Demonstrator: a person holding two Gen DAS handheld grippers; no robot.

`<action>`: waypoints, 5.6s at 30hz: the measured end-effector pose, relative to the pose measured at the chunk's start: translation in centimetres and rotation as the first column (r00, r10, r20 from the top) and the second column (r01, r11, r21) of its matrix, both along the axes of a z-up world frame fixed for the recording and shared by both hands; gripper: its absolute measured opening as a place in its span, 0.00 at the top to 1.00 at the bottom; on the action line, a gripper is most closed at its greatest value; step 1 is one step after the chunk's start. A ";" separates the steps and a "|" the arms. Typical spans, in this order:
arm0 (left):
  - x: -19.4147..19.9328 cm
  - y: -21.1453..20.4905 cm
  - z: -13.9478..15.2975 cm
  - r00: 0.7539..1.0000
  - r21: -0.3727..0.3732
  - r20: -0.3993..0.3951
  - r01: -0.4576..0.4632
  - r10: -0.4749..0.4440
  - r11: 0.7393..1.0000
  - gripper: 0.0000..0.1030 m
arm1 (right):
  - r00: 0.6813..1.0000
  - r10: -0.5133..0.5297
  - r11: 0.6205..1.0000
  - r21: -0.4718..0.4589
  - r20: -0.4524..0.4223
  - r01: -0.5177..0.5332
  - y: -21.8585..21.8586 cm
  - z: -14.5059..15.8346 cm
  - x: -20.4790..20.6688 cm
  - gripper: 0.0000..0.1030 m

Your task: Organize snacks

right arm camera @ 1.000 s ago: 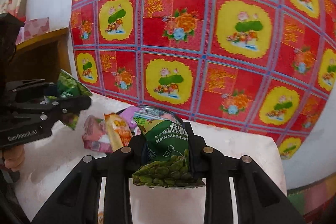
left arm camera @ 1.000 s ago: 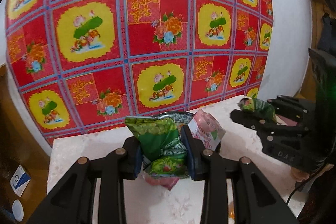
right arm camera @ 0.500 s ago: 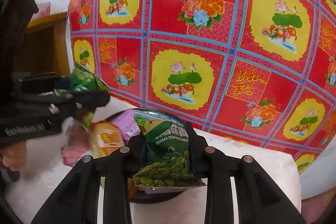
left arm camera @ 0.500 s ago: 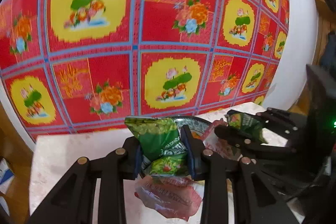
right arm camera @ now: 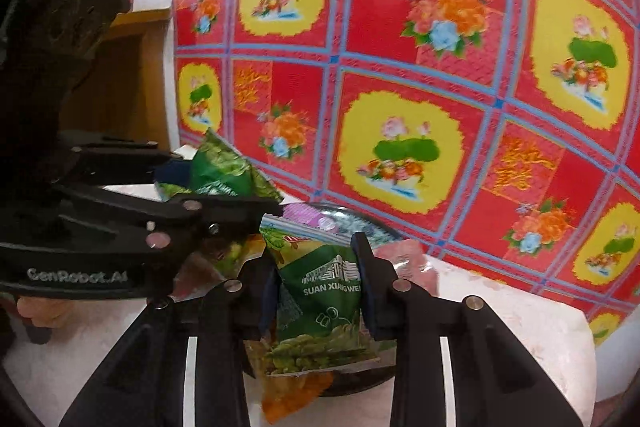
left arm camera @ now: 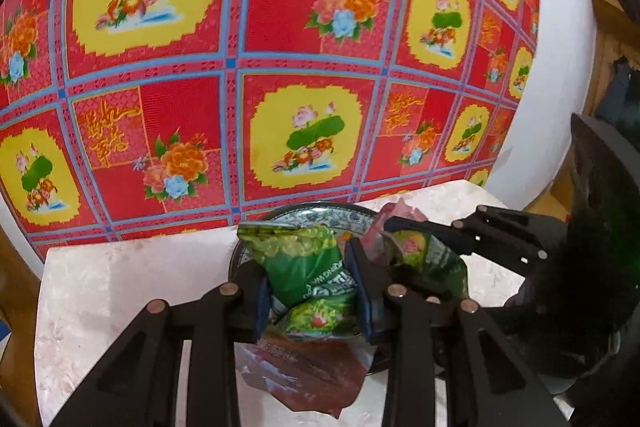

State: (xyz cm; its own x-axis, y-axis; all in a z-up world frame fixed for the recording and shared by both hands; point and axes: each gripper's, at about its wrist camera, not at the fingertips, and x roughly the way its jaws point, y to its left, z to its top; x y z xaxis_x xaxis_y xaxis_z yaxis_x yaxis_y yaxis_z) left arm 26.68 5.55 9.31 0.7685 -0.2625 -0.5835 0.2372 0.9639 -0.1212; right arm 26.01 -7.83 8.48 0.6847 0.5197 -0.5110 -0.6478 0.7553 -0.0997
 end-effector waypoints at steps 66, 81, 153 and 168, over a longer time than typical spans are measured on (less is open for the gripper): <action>-0.7 0.3 0.6 1.000 -0.027 -0.008 0.028 -0.029 0.999 0.32 | 0.977 0.048 0.998 0.054 -0.206 -0.038 -1.5 1.7 1.6 0.80; -1.7 0.1 1.7 0.997 -0.055 0.008 0.080 -0.080 0.995 0.32 | 0.991 0.016 0.995 0.102 -0.131 -0.003 -4.4 3.7 -0.7 0.52; -22.8 -6.9 -5.5 0.992 0.040 0.067 0.103 -0.106 0.994 0.52 | 0.977 -0.183 0.981 0.042 -0.110 0.189 -10.0 -5.4 -20.6 0.52; -19.7 -7.7 -6.3 0.996 0.101 -0.001 0.086 -0.086 0.991 0.70 | 0.979 -0.190 0.979 0.061 -0.078 0.195 -10.0 -5.5 -21.0 0.52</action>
State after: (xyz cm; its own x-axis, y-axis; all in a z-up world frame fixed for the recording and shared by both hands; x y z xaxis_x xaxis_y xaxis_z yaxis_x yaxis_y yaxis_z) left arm 6.96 -2.13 3.02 0.7477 -0.2673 -0.6079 0.3197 0.9472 -0.0233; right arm 5.05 -17.83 2.93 0.7384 0.4168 -0.5301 -0.4930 0.8700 -0.0026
